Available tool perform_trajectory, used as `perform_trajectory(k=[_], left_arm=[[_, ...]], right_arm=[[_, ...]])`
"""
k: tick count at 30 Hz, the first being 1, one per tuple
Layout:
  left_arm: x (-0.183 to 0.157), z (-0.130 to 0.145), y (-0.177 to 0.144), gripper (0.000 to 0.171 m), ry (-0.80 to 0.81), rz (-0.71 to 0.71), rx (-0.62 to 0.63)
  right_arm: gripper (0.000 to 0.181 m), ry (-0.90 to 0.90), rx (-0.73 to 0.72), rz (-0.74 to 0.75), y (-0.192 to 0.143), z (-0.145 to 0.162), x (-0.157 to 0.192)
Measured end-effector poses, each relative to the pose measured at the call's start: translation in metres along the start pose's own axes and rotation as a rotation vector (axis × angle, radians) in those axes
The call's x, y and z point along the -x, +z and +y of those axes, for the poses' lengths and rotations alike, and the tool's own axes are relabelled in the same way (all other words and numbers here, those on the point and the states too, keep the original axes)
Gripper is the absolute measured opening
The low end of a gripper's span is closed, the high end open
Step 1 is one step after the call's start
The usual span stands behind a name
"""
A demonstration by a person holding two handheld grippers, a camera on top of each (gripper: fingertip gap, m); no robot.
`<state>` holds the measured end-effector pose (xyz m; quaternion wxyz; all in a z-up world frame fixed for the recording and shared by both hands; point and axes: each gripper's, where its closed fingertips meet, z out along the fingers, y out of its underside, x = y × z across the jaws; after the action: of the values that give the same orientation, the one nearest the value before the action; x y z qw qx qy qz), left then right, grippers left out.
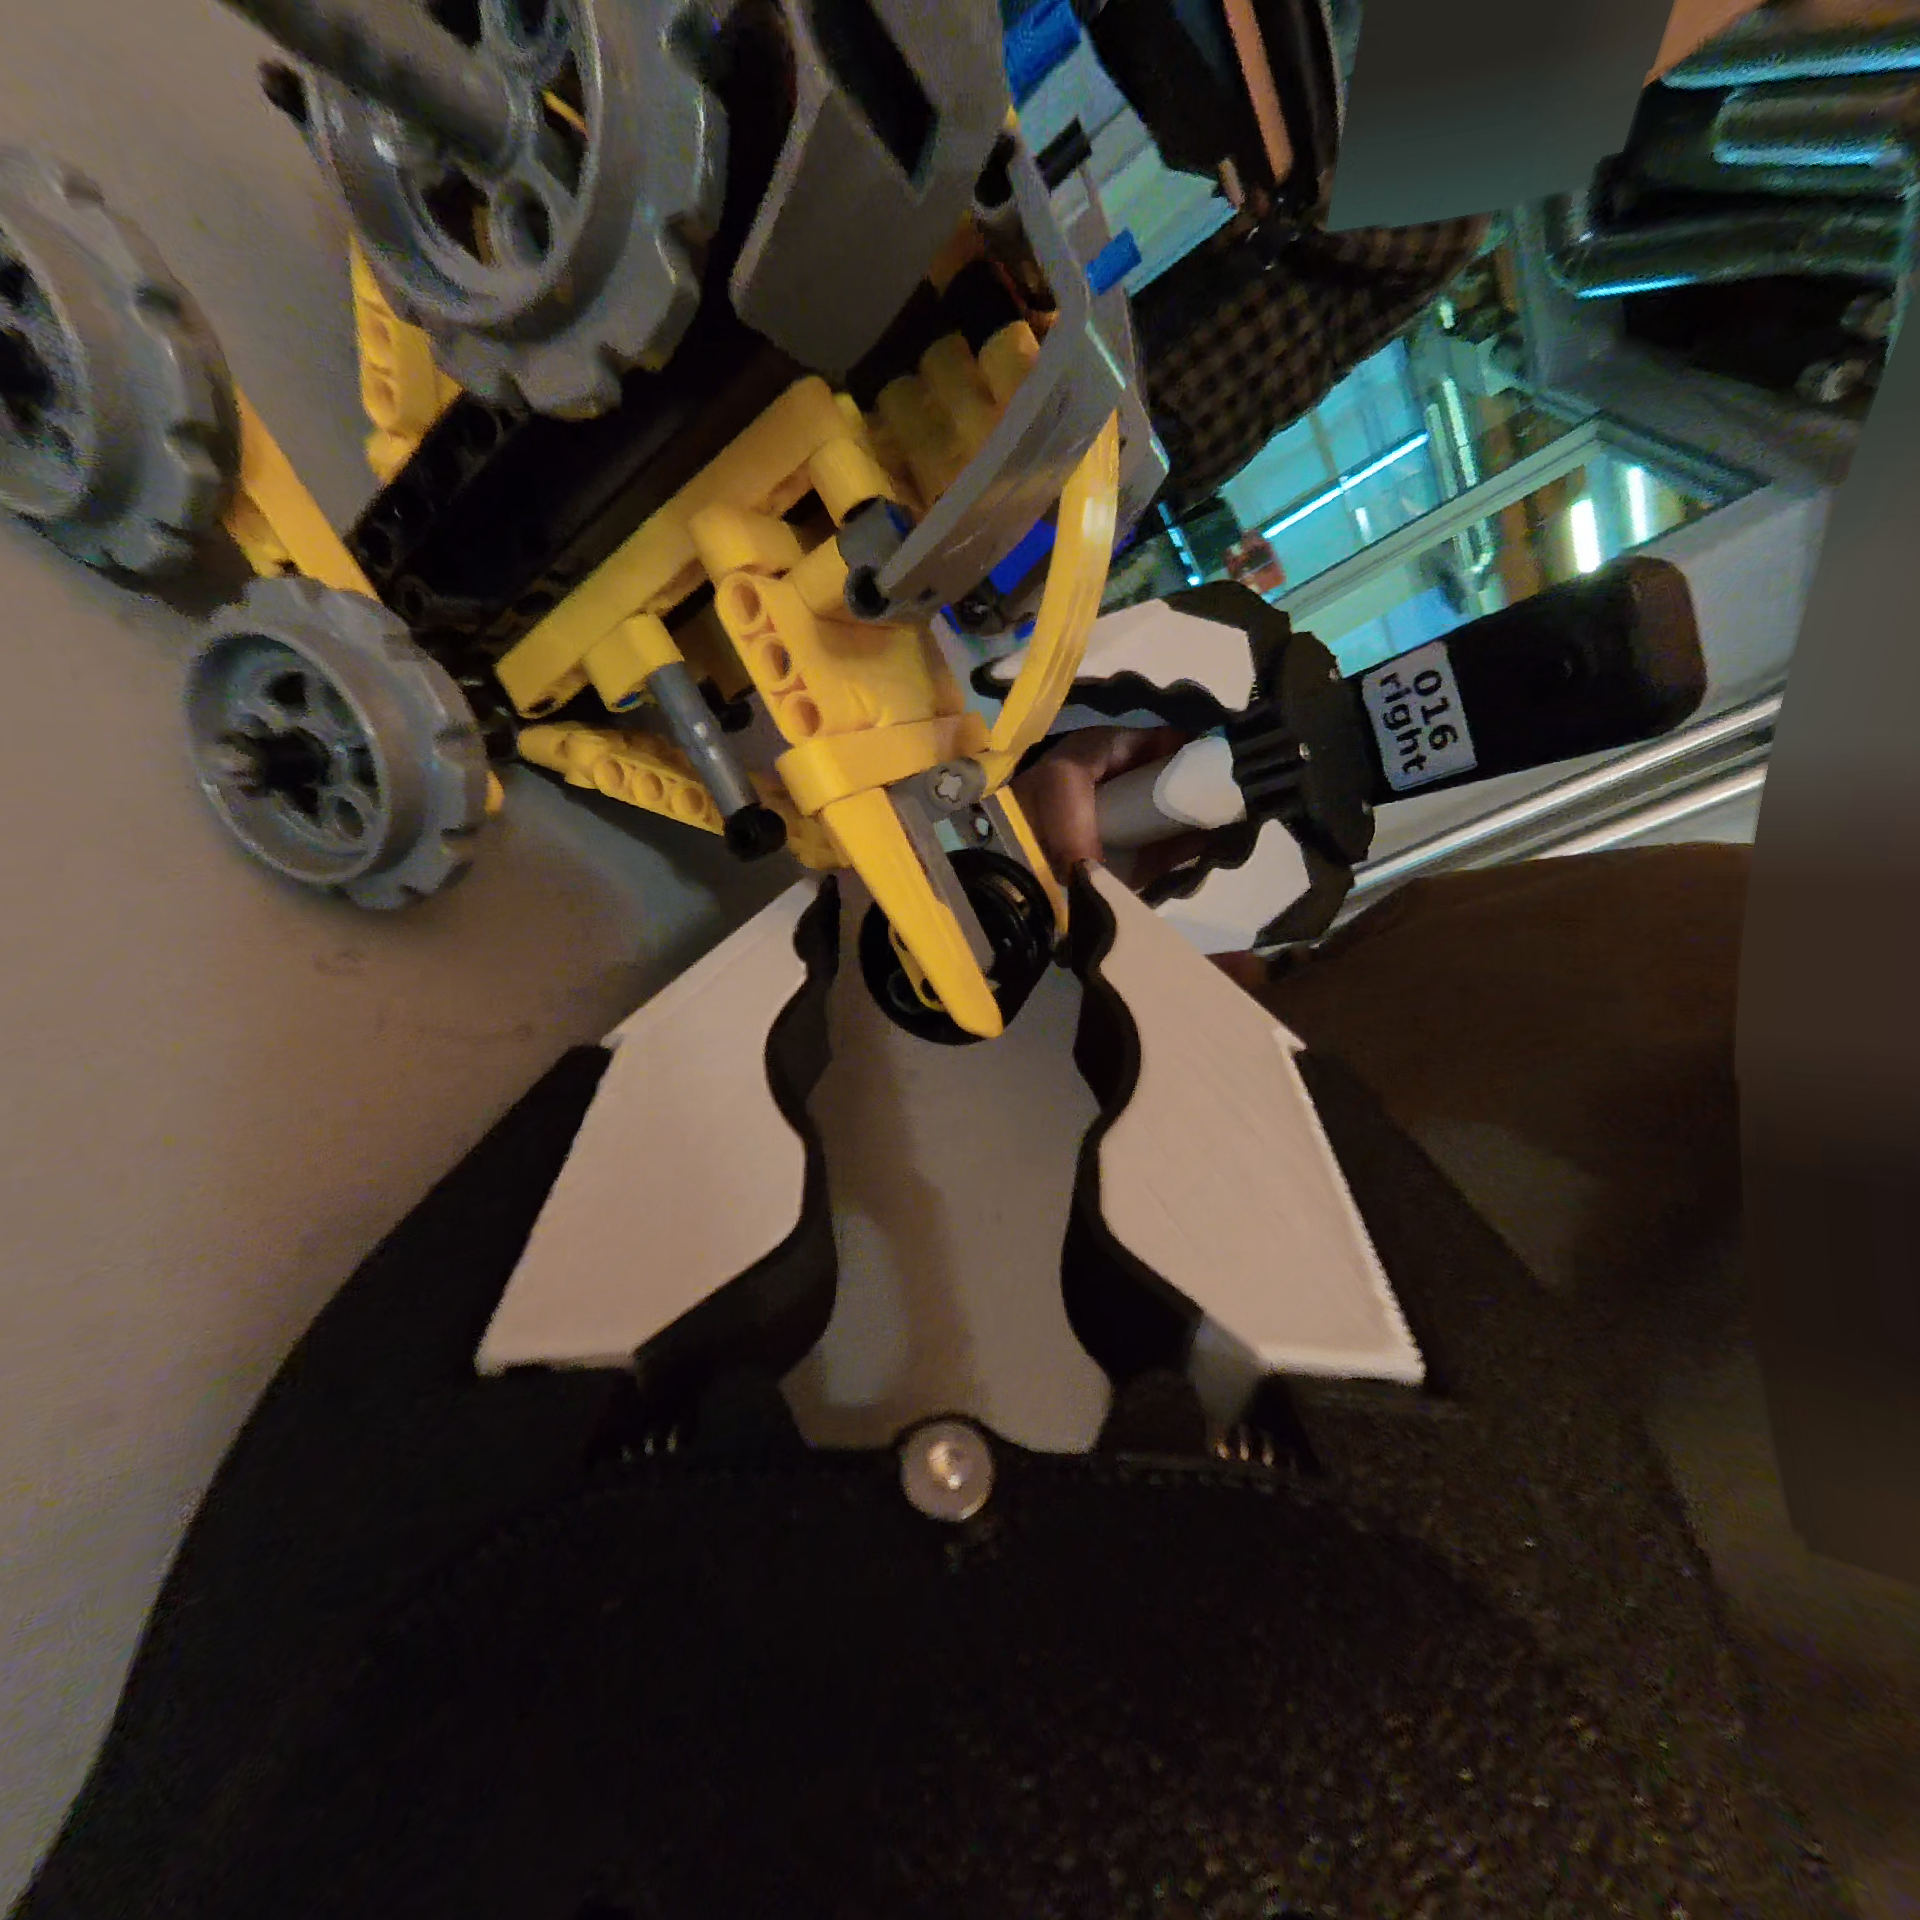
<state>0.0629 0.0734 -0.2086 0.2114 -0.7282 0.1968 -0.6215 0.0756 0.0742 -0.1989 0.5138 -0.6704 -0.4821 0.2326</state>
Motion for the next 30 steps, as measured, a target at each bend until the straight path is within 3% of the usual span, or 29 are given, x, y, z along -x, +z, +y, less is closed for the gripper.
perform_trajectory(k=[7,15,21,24,27,30], left_arm=[[0.003,-0.008,-0.016,0.041,0.033,-0.018,-0.028],[-0.007,-0.004,-0.012,0.035,0.041,0.075,-0.004],[-0.018,0.006,0.001,0.047,0.101,0.088,0.061],[-0.019,0.007,0.003,0.048,0.094,0.104,0.069],[-0.019,0.006,0.003,0.047,0.077,0.120,0.062],[-0.015,0.004,-0.001,0.042,0.053,0.114,0.053]], right_arm=[[0.049,-0.045,-0.049,-0.007,0.007,-0.003,-0.001],[0.046,-0.045,-0.036,0.060,-0.002,0.006,-0.022],[0.044,-0.017,-0.019,0.127,-0.012,0.014,-0.043],[0.043,-0.027,-0.080,0.099,-0.023,0.007,-0.038],[0.044,-0.080,-0.210,0.015,-0.034,-0.012,-0.017],[0.044,-0.101,-0.244,-0.084,-0.030,-0.020,0.005]])
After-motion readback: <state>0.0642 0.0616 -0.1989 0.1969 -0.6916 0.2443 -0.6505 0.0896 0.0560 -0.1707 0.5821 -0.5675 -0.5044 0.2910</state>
